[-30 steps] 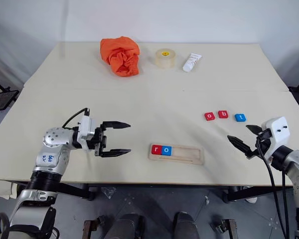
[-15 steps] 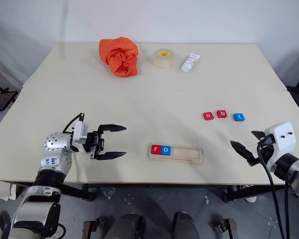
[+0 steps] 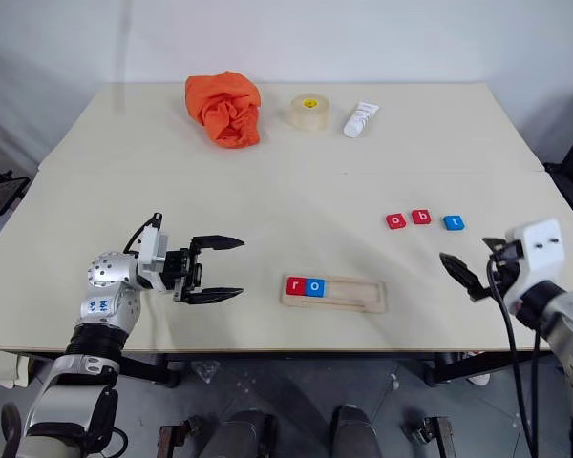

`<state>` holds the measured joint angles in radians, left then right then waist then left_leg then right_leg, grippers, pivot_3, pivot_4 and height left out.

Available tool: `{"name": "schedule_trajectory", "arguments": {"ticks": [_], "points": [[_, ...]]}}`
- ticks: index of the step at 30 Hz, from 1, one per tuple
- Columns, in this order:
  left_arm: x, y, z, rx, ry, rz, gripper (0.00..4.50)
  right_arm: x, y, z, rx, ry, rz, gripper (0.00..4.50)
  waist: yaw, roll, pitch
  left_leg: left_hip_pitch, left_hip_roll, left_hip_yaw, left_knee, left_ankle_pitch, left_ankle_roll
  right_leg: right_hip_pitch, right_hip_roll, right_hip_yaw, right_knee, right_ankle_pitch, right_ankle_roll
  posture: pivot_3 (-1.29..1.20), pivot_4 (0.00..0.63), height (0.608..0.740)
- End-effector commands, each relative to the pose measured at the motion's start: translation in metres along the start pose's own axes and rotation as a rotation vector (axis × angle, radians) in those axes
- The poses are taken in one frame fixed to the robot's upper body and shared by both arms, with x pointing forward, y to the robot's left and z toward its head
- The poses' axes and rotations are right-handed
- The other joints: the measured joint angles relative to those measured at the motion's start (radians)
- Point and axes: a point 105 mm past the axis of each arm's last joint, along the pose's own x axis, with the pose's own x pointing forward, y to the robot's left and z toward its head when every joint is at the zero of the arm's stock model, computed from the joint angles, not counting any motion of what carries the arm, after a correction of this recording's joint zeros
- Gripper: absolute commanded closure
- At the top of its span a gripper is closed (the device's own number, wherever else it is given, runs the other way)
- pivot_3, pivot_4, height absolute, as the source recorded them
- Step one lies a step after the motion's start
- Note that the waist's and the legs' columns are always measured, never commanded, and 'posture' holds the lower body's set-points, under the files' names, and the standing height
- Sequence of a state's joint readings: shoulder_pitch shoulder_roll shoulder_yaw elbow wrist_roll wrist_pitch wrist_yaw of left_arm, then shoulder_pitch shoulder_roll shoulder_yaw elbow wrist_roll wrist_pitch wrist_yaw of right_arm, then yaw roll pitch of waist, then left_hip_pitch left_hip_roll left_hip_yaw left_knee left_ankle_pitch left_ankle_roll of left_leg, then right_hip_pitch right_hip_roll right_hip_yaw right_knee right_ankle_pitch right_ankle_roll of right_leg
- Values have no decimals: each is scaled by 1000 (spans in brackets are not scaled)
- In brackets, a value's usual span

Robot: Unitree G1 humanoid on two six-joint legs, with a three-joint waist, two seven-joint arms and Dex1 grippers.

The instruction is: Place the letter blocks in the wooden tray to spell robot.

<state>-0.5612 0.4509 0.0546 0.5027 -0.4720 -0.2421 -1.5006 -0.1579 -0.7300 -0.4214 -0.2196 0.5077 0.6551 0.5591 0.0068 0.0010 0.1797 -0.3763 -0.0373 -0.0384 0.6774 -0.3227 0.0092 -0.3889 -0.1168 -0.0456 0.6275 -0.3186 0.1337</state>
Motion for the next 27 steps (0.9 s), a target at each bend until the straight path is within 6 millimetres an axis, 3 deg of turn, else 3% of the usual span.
{"name": "schedule_trajectory", "arguments": {"ticks": [1,6,14,20,27], "points": [[1,-11,7,18,-23,-66,32,20,-4,5,14,-23,-26,0,-5,0,0,0,0,0,0,0,0,-1,0,0,0,0,0,0,150,740],[3,-17,8,14,-28,-60,32,66,-14,5,41,-19,-95,0,-10,0,0,-1,-1,1,0,0,0,-2,-1,0,1,0,0,0,150,740],[0,-28,12,15,-23,-12,32,114,-19,-5,29,20,-158,0,-12,0,0,-1,-1,1,-3,0,0,-3,-1,0,1,0,0,0,150,740],[-1,-30,14,20,-20,23,32,131,-26,-3,43,8,-228,0,-14,0,0,-1,-1,1,-3,0,-1,-3,-1,0,1,0,0,0,150,740],[-1,-31,15,21,-18,42,32,134,-31,-2,64,0,-253,0,-15,0,0,-1,0,1,-5,0,-1,-3,-1,0,1,0,0,0,150,740]]}}
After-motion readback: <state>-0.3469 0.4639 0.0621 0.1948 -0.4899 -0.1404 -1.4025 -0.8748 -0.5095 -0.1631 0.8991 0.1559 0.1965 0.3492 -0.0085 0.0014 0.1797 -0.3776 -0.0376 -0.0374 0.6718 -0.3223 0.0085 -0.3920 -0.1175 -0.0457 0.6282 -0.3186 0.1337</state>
